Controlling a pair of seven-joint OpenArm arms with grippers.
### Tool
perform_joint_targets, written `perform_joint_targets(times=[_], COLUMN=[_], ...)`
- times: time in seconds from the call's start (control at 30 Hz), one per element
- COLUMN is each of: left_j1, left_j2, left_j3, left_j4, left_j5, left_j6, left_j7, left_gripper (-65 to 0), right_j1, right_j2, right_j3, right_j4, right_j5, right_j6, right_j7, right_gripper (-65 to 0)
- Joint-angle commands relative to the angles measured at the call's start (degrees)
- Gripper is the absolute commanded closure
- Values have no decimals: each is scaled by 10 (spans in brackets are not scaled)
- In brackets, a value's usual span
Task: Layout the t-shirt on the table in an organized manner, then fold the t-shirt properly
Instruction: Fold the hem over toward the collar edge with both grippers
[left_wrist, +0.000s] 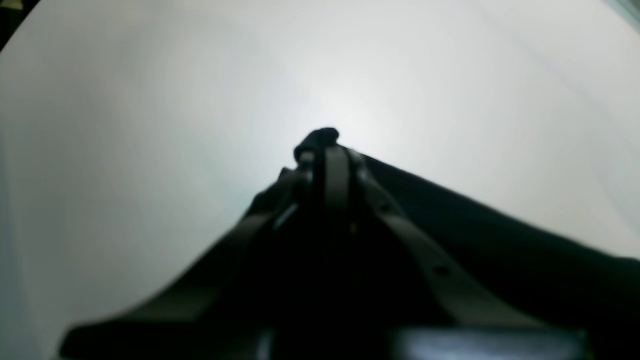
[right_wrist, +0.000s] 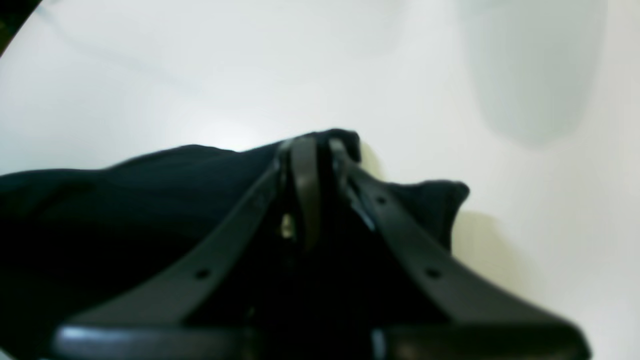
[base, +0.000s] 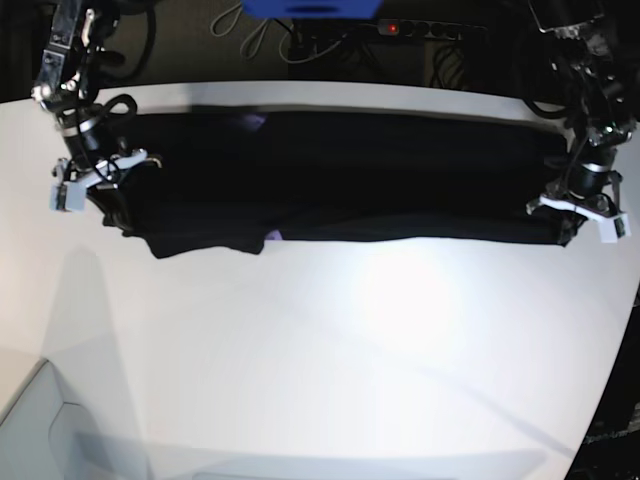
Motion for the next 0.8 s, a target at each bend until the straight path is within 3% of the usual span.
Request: perform_joint_targets(times=[0.0,0.43,0.6,0.77], left_j1=[1,75,82,83], left_j2=[-9,-10,-9,-10], left_j3=[-4,-5,-5,0], left_j4=[12,61,34,-3], left_j5=[-6,-6,-3,-1], left_j6=[0,0,0,-1], left_j7=[-16,-16,-16,-16], left_gripper=[-1,-1,-1,-5], right_j1=[-9,-76,-82,-82], right_j2=[4,4,4,0], right_j3=[1,0,0,0], right_j4=[9,-84,-121,-127], right_j5=[9,9,9,8], right_j6=[2,3,68,71], right_j7=[29,128,138,136], right_gripper=[0,0,0,0])
